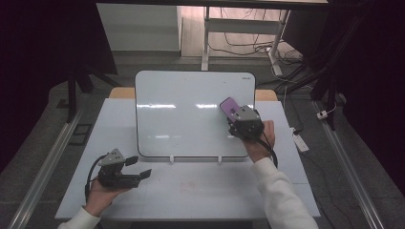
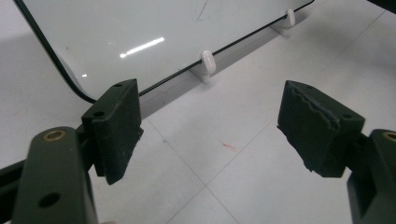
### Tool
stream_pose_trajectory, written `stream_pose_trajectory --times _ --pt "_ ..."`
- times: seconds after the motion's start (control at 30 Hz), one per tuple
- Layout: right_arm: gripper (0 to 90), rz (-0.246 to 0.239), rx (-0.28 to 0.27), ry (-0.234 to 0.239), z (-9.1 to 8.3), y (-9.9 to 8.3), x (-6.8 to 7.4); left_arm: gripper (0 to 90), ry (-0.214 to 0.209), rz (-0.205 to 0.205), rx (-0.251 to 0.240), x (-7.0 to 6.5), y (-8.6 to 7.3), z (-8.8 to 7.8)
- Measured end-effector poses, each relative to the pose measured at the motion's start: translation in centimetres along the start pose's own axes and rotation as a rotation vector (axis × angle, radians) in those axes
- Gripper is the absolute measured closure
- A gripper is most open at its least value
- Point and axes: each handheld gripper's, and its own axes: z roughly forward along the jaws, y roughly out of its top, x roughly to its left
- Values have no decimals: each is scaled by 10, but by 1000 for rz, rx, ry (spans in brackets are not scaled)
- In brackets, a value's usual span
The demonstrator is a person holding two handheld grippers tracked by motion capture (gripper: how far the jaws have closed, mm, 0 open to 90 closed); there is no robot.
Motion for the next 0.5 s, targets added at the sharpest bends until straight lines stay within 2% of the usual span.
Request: stream_pose_trajectory --times 0.17,0.33,0.5 --pt "403 30 -46 2 -18 -12 -1 224 0 -4 -2 1 0 1" --pt "403 44 -47 3 -25 -18 -3 224 -2 2 1 0 1 1" --pt "403 65 -76 40 -38 -23 4 224 -10 -3 1 -1 3 3"
